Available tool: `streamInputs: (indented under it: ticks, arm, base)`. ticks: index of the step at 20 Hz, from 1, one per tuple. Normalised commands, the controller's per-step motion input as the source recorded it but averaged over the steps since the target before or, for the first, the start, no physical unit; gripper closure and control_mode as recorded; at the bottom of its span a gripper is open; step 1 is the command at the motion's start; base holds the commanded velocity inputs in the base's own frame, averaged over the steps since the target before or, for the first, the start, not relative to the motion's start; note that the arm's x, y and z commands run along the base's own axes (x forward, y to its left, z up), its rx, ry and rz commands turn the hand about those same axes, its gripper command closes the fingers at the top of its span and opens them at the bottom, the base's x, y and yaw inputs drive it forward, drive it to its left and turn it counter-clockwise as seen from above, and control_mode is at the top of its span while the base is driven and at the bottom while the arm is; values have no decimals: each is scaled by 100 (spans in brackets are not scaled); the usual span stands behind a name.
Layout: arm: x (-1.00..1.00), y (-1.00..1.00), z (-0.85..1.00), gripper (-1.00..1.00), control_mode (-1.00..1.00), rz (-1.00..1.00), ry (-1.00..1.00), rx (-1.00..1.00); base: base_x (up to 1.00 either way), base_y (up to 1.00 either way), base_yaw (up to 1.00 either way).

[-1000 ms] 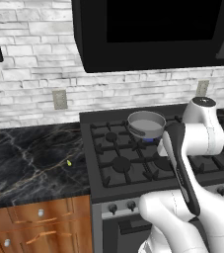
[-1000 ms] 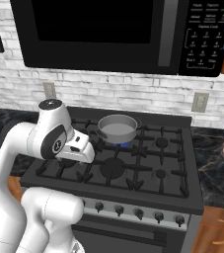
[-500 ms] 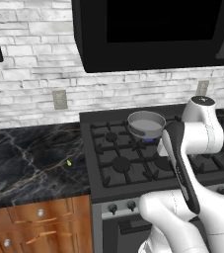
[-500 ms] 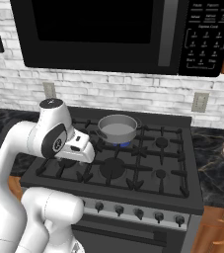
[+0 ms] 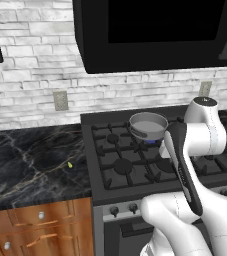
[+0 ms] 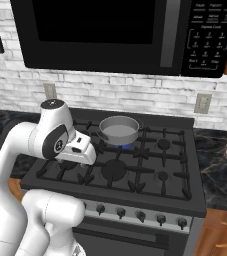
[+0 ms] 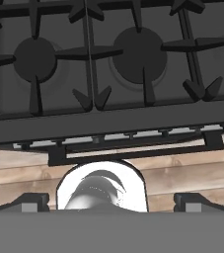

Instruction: Turn on the burner for the pot on the stove. Wait thirty seconds for the pot to heat up. Then add the lemon wedge to the pot.

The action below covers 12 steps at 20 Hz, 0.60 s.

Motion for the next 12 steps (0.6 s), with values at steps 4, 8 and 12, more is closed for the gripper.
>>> streamInputs:
  ticks: [4, 8, 12]
  arm:
    - [0, 0, 0, -100, -100, 0, 0, 0]
    - [0, 0, 0, -100, -100, 0, 0, 0]
    - [0, 0, 0, -100, -100, 0, 0, 0]
  base:
    - [0, 0, 0]
    - [0, 0, 0]
    - [0, 0, 0]
